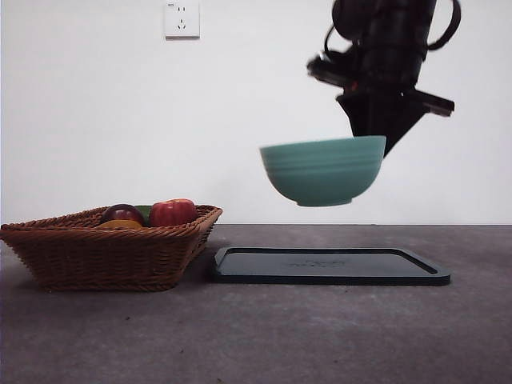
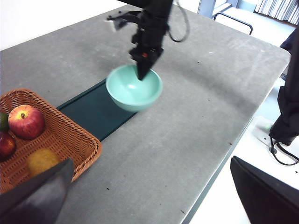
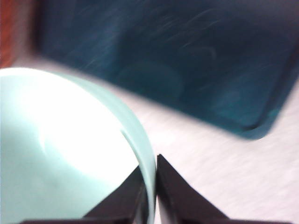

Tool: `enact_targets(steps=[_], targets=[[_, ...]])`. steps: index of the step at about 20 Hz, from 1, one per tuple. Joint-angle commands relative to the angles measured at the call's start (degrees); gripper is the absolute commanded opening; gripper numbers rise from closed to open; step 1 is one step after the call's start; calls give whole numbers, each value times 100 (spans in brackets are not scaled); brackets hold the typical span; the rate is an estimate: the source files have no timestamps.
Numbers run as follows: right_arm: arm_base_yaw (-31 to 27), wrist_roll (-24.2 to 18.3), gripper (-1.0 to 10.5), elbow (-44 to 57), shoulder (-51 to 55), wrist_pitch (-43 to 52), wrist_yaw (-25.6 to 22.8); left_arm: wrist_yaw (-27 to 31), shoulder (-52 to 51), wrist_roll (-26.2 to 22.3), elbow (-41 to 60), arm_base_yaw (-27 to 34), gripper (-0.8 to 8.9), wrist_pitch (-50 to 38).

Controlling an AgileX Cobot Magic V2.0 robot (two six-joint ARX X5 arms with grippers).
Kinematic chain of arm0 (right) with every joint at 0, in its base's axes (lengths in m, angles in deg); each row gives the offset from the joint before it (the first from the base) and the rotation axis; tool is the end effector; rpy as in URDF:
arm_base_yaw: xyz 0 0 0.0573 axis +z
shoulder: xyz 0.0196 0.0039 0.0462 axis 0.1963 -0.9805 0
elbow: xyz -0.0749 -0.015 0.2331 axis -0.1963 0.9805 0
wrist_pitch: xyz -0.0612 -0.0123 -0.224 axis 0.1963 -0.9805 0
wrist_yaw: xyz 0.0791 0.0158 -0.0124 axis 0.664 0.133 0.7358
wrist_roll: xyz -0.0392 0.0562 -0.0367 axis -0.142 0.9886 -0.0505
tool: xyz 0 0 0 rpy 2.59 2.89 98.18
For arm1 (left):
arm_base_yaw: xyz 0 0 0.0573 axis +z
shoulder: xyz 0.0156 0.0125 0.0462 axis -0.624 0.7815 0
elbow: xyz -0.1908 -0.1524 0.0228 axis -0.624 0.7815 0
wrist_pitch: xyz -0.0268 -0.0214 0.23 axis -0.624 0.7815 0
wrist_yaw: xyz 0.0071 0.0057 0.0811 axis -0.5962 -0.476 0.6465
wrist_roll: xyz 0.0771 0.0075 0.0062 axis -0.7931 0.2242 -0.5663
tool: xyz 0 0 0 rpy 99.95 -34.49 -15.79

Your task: Pick up the wifruite, put it on the bowl, pick up the plate, put it on desk

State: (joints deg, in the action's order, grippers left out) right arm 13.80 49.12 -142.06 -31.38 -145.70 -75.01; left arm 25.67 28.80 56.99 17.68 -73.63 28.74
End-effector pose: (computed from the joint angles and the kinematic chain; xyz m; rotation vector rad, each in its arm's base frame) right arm 0.2988 0.1529 0.2363 -0.0418 1.3991 0.4144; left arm 0.0518 -0.0581 0.3692 0.1483 0.4184 -0.9006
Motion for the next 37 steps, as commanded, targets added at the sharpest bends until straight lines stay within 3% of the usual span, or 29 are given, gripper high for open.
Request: enact_targets(steps=[1, 11, 22, 29, 37], targets=[[321, -70, 7, 481, 326, 216, 15, 7, 31, -31, -66, -37, 652, -70], [1075, 669, 7, 2909, 852, 1998, 114, 4, 31, 11, -66, -101, 652, -61], [1084, 868, 20, 3512, 855, 2662, 120, 4, 31, 61, -66, -101, 652, -59], [1073, 802, 514, 3049, 1147, 2138, -245, 4, 31, 61, -66, -101, 652, -48], [1075, 789, 572, 2284, 3235, 933, -798, 4, 28, 61, -66, -101, 652, -48]])
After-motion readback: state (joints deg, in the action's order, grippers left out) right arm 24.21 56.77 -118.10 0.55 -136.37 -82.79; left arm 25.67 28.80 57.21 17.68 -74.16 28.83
